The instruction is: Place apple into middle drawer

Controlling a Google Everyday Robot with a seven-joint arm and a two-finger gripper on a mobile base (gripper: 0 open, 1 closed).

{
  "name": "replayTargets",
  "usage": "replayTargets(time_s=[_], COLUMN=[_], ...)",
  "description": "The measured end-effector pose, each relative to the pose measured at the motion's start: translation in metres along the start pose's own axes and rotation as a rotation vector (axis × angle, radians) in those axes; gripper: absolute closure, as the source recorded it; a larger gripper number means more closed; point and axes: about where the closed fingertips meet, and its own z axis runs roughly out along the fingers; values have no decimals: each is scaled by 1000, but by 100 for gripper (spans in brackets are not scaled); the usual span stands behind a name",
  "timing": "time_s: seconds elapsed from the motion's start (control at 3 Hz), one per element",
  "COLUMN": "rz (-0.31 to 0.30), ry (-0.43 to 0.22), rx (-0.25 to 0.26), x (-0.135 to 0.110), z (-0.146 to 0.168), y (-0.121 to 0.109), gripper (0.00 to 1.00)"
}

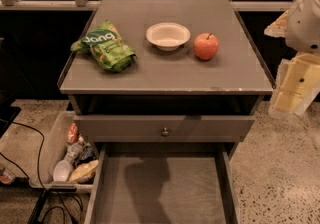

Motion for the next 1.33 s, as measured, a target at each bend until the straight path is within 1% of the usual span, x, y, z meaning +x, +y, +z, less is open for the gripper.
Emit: replayTargets(time_s=[0.33, 0.67, 1.0, 1.33], rz=[3, 33, 79, 124], ry=[-4, -44, -141, -292], rx=[10, 33, 36, 49], x=[-1, -8, -13, -25], z=[0, 10, 25, 43], y=[-2, -25, -59, -92], gripper=[0, 0, 0, 0])
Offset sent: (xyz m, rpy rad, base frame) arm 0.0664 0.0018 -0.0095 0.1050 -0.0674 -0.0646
